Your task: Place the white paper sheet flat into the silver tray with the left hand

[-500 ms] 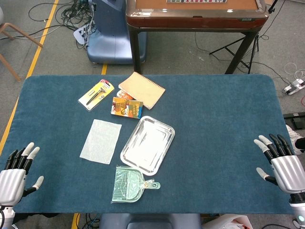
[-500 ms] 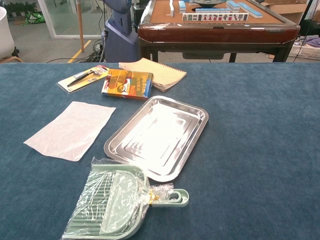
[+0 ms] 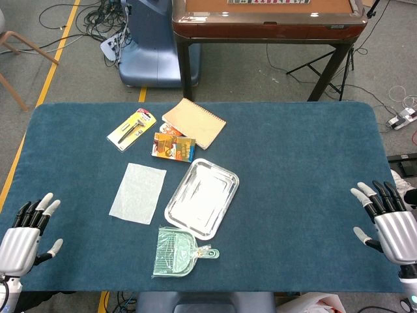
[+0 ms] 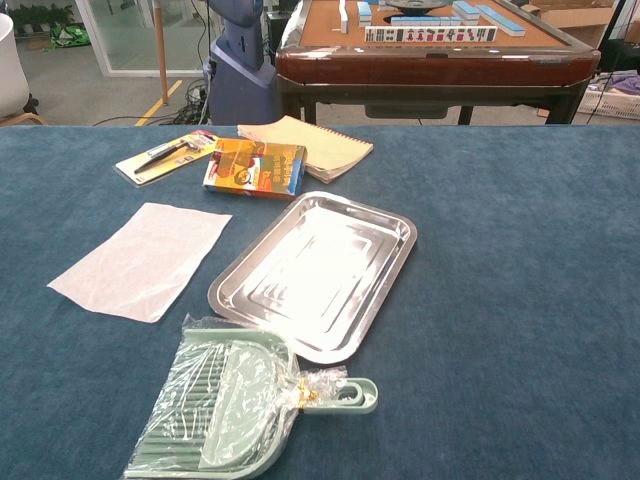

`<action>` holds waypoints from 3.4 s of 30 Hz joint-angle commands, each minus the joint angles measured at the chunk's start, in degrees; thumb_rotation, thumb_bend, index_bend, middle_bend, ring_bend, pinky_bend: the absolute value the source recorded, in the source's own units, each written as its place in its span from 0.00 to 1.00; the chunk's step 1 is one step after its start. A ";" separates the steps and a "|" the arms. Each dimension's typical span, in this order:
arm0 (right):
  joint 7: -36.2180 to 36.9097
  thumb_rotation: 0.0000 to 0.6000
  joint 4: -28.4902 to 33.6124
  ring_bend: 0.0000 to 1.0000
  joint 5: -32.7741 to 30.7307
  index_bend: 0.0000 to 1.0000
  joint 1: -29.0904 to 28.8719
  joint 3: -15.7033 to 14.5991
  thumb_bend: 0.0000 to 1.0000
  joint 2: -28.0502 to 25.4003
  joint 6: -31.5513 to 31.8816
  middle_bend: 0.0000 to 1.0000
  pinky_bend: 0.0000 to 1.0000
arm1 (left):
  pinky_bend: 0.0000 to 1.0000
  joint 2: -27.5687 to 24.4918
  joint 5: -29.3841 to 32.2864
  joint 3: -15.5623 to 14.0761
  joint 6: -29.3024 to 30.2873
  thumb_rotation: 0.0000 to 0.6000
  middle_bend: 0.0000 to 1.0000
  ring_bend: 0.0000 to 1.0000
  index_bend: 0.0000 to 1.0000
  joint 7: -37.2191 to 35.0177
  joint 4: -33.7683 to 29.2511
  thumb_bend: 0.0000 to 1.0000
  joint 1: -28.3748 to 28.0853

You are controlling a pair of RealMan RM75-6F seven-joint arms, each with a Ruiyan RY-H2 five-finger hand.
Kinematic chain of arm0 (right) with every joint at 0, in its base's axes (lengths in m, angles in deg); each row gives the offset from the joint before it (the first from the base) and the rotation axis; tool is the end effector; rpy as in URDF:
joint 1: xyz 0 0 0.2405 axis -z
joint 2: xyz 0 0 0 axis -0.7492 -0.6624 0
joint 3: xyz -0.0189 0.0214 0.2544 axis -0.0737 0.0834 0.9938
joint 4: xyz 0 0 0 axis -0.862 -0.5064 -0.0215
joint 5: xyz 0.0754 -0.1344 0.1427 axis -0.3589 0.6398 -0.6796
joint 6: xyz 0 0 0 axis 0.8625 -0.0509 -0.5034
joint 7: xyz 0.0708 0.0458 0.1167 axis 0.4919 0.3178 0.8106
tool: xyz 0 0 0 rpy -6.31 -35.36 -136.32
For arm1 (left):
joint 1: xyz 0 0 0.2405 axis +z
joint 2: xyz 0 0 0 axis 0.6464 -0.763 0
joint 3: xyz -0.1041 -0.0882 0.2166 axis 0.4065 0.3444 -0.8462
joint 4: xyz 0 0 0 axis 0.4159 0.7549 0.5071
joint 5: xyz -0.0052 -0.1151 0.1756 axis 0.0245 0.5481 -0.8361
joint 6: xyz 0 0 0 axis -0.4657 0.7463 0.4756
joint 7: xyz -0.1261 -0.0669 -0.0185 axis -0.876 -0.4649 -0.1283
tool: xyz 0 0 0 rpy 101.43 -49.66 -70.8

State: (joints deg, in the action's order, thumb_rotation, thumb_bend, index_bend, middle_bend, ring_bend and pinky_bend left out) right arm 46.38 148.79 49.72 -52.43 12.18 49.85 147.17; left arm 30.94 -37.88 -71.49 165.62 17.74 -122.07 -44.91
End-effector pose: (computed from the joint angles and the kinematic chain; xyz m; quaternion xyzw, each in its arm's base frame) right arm -0.2916 -0.1676 0.1919 0.6560 -0.3017 0.3746 0.5817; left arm -0.2894 0.1698 0.1487 -0.6329 -0.3652 -0.3772 0.5691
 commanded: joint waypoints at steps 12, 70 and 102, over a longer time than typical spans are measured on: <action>-0.97 1.00 1.60 0.01 0.40 0.16 0.10 0.03 0.20 -0.86 0.08 0.14 0.07 | 0.00 3.57 -5.14 1.51 -9.18 1.00 0.07 0.05 0.32 -6.52 13.98 0.25 -10.43; -0.91 1.00 1.42 0.01 -2.00 0.16 1.83 -0.08 0.20 -1.07 -0.18 0.14 0.07 | 0.00 30.35 -8.01 -5.41 -14.51 1.00 0.11 0.07 0.38 -28.37 57.00 0.25 -23.86; -0.70 1.00 1.21 0.01 -3.00 0.16 1.55 0.27 0.20 -1.13 -1.20 0.14 0.07 | 0.00 32.89 -7.60 -6.67 -14.20 1.00 0.13 0.08 0.52 -30.17 60.21 0.45 -26.17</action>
State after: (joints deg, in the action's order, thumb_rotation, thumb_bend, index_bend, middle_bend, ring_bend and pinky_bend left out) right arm 45.67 150.00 46.72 -50.88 12.45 48.72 145.97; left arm 63.83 -45.48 -78.15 151.42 -12.44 -61.86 -71.07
